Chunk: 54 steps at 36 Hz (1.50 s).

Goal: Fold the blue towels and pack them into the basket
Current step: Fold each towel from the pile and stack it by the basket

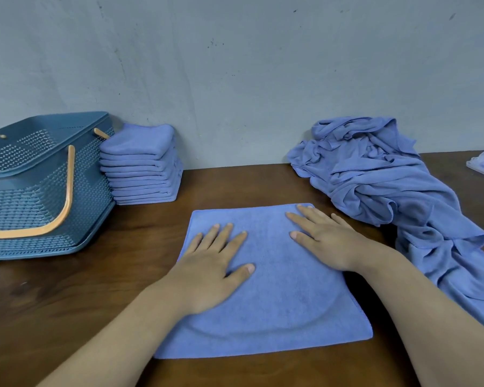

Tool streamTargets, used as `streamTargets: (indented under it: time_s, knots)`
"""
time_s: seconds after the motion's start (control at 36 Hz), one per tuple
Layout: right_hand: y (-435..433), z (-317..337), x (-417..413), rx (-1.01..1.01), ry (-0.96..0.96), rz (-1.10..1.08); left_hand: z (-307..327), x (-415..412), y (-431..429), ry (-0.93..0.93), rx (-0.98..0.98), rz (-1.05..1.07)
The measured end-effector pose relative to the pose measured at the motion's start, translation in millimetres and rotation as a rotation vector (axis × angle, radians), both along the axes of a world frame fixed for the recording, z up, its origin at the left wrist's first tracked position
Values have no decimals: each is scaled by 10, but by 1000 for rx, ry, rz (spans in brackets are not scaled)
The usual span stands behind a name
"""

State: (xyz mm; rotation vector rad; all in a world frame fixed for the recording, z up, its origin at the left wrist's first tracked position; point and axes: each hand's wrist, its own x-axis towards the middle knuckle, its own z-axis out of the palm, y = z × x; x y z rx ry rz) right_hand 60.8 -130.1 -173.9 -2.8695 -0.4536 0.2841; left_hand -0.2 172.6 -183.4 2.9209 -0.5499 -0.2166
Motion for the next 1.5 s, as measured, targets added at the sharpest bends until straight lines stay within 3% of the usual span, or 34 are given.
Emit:
streamTargets:
  time_s: [0.06, 0.17, 0.28, 0.47, 0.67, 0.81, 0.89, 0.97, 1.11, 1.5]
  knots:
    - [24, 18, -25, -22, -41, 2, 60, 54, 12, 29, -50, 16]
    - [149, 58, -110, -6, -291, 81, 189, 288, 15, -97, -111, 67]
    - [327, -9, -157, 17, -192, 159, 63, 454, 90, -45, -51, 109]
    - [132, -60, 32, 45, -68, 11, -24, 627, 396, -7, -90, 252]
    - [135, -93, 128, 91, -96, -40, 36, 788, 410, -26, -119, 251]
    - [137, 44, 6, 33, -194, -40, 177, 541, 368, -268, -200, 218]
    - [284, 196, -215, 71, -175, 2, 335, 251, 175, -201, -286, 134]
    - [549, 283, -508, 110, -69, 75, 295, -107, -61, -66, -198, 56]
    - [680, 115, -985, -37, -12, 127, 49, -492, -37, -59, -56, 39]
    - [47, -148, -1512, -24, -159, -66, -57, -809, 297, -82, -12, 103]
